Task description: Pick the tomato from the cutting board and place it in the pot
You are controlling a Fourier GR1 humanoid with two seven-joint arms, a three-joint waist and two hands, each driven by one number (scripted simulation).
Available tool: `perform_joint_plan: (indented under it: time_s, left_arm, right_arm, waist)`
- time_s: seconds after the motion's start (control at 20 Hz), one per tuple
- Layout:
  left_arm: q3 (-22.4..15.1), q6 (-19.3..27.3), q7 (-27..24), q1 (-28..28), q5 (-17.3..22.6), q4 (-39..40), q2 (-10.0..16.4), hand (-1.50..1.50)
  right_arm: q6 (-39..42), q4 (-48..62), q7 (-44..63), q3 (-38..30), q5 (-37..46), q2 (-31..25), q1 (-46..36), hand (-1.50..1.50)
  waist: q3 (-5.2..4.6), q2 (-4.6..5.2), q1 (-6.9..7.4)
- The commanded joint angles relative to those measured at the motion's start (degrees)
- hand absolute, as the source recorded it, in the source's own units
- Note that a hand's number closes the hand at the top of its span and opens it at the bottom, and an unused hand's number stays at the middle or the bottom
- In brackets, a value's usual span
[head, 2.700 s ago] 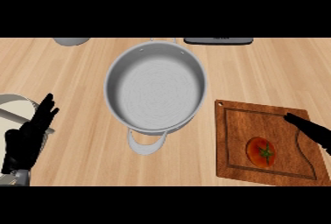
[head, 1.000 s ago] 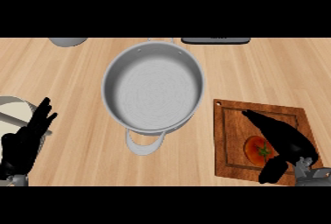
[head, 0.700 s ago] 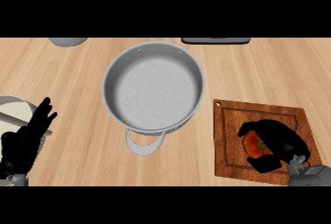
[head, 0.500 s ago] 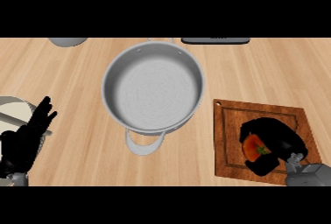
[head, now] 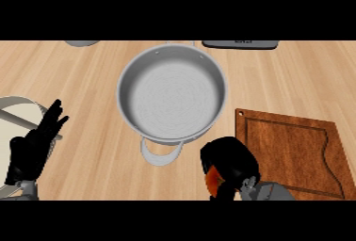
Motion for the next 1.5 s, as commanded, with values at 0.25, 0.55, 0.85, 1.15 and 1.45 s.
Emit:
perform_joint_plan:
  time_s: [0.25, 0.55, 0.85, 1.15, 1.45]
  left_arm:
    - [-1.15, 0.72, 1.12, -2.85, -1.63, 1.28, -0.39, 0.00]
    - [0.10, -0.30, 0.14, -1.99, -1.20, 3.08, 1.04, 0.00]
    - [1.67, -0.38, 0.47, -2.68, -0.25, 2.36, 1.85, 0.00]
    - [-0.31, 1.27, -2.27, -0.74, -2.09, 4.13, -0.84, 0.00]
    - [1.42, -0.85, 1.55, -1.37, 0.03, 0.86, 1.33, 0.00]
  right_arm:
    - [-10.72, 4.75, 19.87, 22.84, -0.70, 8.85, -16.41, 1.50]
    - [-19.54, 0.70, 31.96, 26.45, 4.73, 8.95, -29.17, 1.50]
    - [-23.61, -1.64, 40.79, 23.18, 6.80, 8.96, -41.72, 1.50]
    - [-35.35, 3.22, 42.04, 19.27, 3.31, 8.95, -48.47, 1.50]
    - [-39.31, 12.33, 39.25, 13.29, -1.67, 8.96, -57.21, 1.50]
  waist:
    - [0.00, -0.04, 2.08]
    - [-0.09, -0.61, 1.60]
    - [-0.05, -0.77, 0.84]
    - [-0.07, -0.19, 0.93]
    - [0.00, -0.12, 0.72]
